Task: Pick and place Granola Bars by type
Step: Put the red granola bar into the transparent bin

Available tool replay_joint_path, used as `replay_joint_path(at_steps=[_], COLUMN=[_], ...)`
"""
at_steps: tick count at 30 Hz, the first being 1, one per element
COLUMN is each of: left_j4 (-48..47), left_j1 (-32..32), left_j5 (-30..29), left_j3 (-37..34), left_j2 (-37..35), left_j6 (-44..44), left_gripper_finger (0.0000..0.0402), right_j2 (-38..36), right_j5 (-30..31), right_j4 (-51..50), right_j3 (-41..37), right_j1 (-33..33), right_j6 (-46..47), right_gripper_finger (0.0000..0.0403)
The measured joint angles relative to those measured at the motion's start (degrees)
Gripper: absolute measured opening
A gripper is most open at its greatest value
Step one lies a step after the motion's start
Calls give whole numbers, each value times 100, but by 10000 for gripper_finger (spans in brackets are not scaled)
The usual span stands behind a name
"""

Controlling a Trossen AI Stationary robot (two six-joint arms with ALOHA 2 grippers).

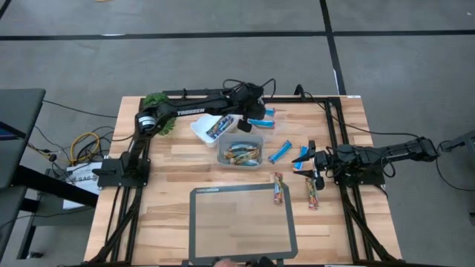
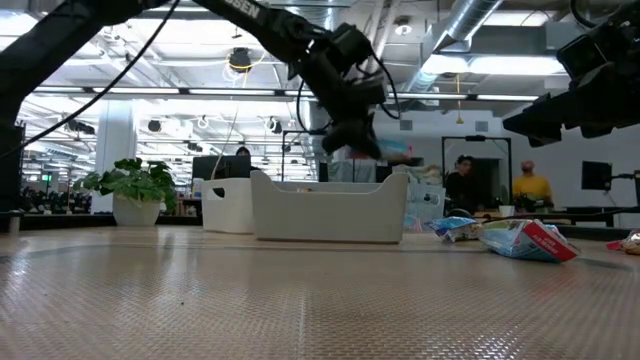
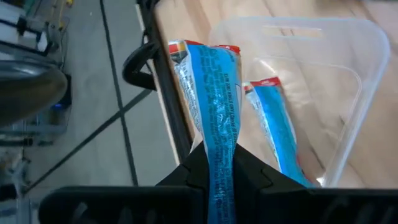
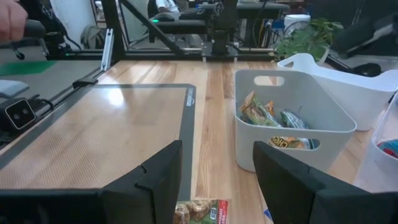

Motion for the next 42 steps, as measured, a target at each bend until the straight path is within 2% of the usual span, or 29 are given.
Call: replay_joint_path(at_steps=[5,12,15,18,22,30,37,42], left_j4=[50,-17,174,446,557,524,463,-395], left_j1=[50,50,24,24,35,28,-32,-260], left_j5=[334,929,860,518,144,107,107,249], left_j3=[6,7,9,10,7,7,2,4], left_j2=[44,44,150,275,366,376,86,-437], left_j6=[385,433,451,360,190,-161,-845,-1608], left_gripper_finger=[28,29,34,49,85,158,169,169], right_j2=[0,0,1,2,5,7,7,7], right_j5=[-2,0,-2,0,-2,0,-1,0], right_j4=[-1,-1,-1,-2,1,-3,-3,-1], right_j3=[0,-2,-1,-2,0,0,-1,-2], right_j1=[0,0,0,0,0,0,0,0], right_j6=[1,0,0,1,0,1,1,2], right_gripper_finger=[191,191,191,191,191,191,191,191])
